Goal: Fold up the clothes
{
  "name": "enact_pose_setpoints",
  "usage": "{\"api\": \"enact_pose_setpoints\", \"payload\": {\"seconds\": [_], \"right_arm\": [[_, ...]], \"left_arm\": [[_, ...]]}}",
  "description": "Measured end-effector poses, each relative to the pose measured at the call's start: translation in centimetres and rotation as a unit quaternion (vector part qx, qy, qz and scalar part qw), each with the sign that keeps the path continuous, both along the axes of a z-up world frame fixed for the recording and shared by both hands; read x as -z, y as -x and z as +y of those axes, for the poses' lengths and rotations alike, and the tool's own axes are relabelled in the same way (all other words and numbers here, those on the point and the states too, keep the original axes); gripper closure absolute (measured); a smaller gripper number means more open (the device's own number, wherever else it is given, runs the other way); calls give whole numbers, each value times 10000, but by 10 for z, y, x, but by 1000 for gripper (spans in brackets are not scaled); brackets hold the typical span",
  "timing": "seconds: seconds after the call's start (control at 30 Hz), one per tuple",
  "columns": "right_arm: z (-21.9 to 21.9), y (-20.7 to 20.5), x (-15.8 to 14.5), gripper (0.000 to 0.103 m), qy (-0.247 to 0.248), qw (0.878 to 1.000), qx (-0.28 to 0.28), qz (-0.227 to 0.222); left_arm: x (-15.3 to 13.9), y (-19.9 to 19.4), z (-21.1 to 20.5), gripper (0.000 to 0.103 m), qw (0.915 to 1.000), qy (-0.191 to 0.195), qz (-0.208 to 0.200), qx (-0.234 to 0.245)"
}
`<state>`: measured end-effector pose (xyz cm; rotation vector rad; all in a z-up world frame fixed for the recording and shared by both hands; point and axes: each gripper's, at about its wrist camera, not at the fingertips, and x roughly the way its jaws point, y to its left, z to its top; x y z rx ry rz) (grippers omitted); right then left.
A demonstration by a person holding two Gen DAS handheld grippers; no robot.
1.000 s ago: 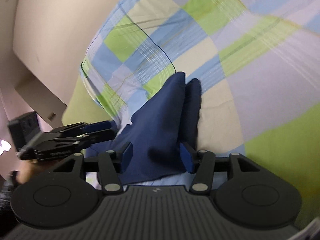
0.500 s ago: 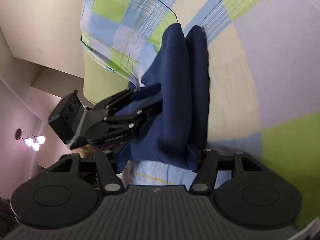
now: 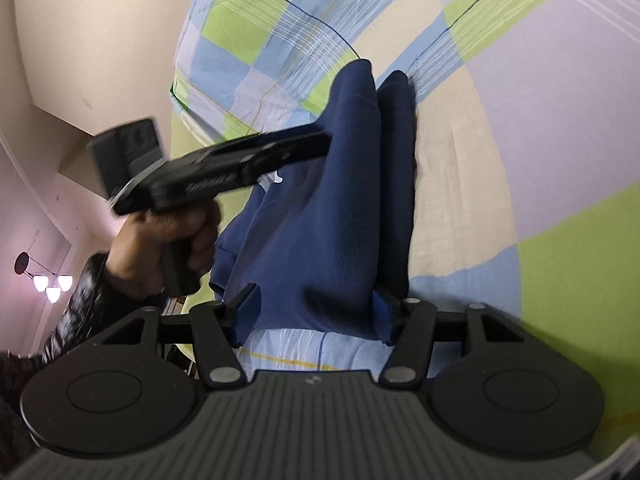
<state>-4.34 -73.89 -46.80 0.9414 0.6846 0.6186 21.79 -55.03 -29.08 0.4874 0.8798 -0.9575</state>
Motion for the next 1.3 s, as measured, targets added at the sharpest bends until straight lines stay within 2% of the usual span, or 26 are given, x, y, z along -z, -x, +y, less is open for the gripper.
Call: {"api": "enact_pose_setpoints", "payload": {"seconds": [0.03,0.1,0.23,0.3,0.4,0.5,0.63,0.83,0.93,1.03,1.17,1.3], "right_arm": [[0,2,0,50,43,10000,10,-28],[2,2,-1,51,127,9999,66,-49],[5,-1,-3,51,211,9997,84,-87],[6,-1,-3,51,239,9996,80,-111],[8,-2,-2,52,256,9995,94,-129],[8,-4,0,52,262,9995,107,-131],[8,-5,2,52,245,9996,116,-111],[-2,-8,6,52,-81,9998,175,13],[3,-6,2,52,166,9996,199,-67],[8,-2,-1,52,385,9989,228,-161],[8,6,-5,51,508,9977,377,-247],[6,19,-5,50,616,9964,509,-287]], "left_arm": [[13,1,-6,41,9998,11,-192,63],[15,-1,-7,41,9997,75,-221,24],[5,-2,-8,48,9994,151,-281,-119],[-14,14,-6,49,9989,324,-351,-35],[-22,32,-6,48,9985,432,-193,274],[-12,52,-10,46,9973,237,-170,675],[10,45,-10,41,9965,309,-551,545],[29,31,-9,33,9964,566,-482,408],[36,27,-5,32,9954,764,-450,361],[36,25,-6,32,9953,801,-414,352],[20,20,-1,32,9955,886,-213,270],[-8,37,15,38,9960,703,-541,-37]]}}
